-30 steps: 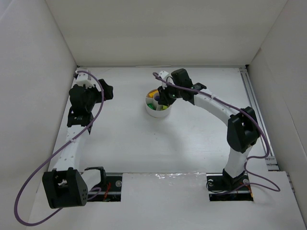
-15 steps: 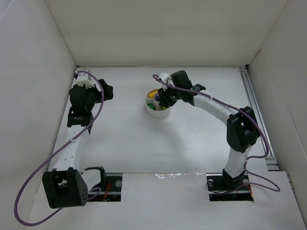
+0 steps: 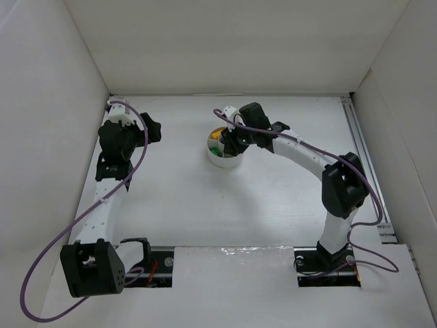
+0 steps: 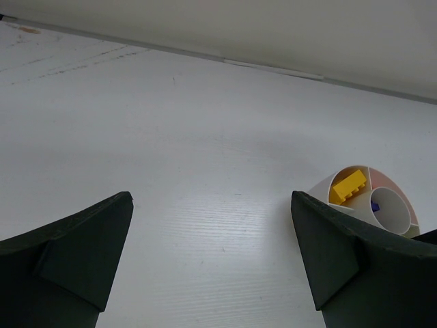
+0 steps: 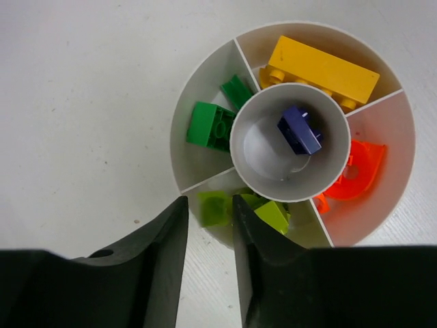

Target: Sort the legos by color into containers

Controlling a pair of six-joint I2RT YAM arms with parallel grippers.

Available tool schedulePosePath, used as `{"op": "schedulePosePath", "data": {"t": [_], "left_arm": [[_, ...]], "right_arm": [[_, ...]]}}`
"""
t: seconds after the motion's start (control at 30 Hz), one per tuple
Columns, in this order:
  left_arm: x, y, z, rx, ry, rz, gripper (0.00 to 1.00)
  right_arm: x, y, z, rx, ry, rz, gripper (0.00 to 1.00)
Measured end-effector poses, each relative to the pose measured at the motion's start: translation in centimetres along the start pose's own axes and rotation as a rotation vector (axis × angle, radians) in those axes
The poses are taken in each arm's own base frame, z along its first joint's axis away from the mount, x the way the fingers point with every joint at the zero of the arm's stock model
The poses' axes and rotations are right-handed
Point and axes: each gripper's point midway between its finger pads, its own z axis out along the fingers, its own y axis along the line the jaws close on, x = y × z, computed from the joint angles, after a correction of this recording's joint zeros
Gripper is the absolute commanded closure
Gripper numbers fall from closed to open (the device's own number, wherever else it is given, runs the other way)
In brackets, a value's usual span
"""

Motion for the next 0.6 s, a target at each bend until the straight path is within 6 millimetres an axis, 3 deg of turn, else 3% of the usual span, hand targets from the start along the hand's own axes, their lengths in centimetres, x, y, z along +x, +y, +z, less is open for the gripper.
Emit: {"op": "schedulePosePath", "data": {"t": [0.47,0.6], "left_arm": [[0.1,-0.6,0.0,0.025,0.006,0.007,0.0],[0.4,-1.2,0.0,0.049,0.014,0.04,0.0]], "right_arm": [[0.5,-0.3,0.0,0.029,0.007,0.012,0.68],[0.3,0.0,-1.9,0.029,-0.025,0.006,0.59]]}}
